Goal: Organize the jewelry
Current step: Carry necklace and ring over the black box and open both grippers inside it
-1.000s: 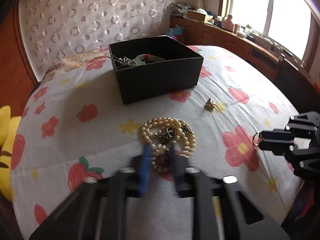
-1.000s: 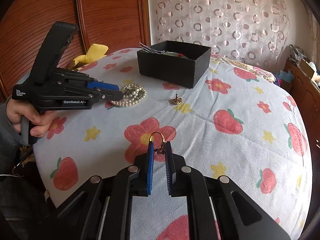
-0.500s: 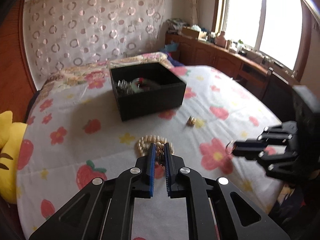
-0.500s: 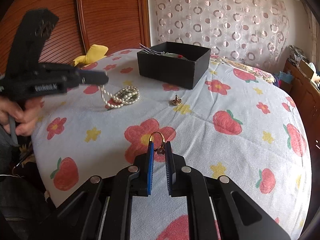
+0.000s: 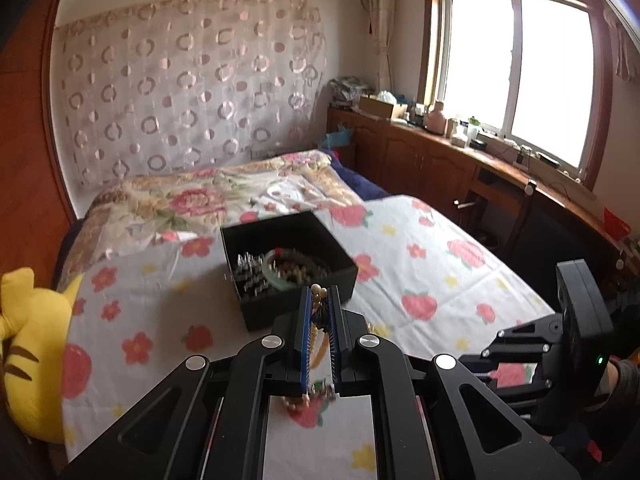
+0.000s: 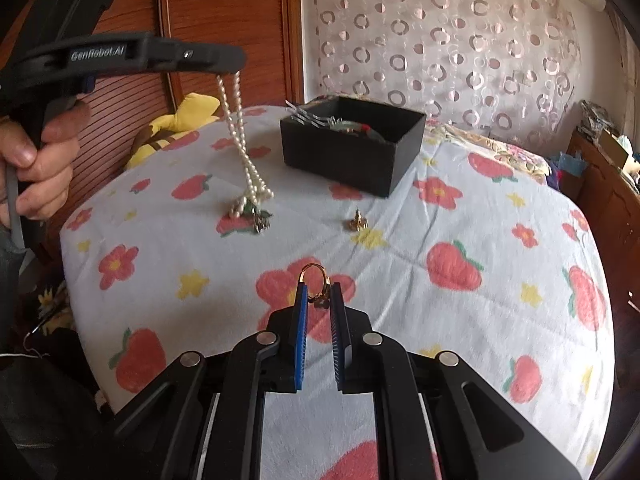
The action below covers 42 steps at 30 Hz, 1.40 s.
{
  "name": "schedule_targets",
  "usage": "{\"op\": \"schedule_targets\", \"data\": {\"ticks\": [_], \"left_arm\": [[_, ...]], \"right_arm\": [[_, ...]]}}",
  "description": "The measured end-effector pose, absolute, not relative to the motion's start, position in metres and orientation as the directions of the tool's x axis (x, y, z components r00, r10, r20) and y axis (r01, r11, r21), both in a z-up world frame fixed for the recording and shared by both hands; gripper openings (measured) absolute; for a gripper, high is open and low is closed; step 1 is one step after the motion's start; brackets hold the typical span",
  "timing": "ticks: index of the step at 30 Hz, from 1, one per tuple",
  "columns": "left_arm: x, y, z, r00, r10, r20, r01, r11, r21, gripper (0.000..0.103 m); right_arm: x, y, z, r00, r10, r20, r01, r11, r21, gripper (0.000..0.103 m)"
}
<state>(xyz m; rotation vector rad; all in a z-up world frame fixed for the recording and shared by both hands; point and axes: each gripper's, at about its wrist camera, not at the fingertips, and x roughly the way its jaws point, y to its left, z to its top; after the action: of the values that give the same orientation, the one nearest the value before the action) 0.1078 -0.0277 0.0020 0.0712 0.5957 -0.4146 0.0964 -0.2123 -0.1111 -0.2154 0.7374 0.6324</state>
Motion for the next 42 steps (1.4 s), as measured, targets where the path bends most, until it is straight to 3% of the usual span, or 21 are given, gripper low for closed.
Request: {"op": "schedule_targets", "data": {"ticks": [21,42], "left_arm": [[0.127,-0.026,0.104,0.849,-0.33,-0.413,0.365,0.931,0.007,0.007],[0.2,-0.03,0.107,0.843,-0.261,-0.471,0.3,0.954,0.009,0.007]], "right_arm": [[0.123,-0.196,-0.055,0.625,0.485,-0.612,-0.618,0.786,-0.008,0.012],[0.206,-0.176,-0.043,0.656,0.404,-0.638,-0.584,0.807,-0.09,0.012]]}}
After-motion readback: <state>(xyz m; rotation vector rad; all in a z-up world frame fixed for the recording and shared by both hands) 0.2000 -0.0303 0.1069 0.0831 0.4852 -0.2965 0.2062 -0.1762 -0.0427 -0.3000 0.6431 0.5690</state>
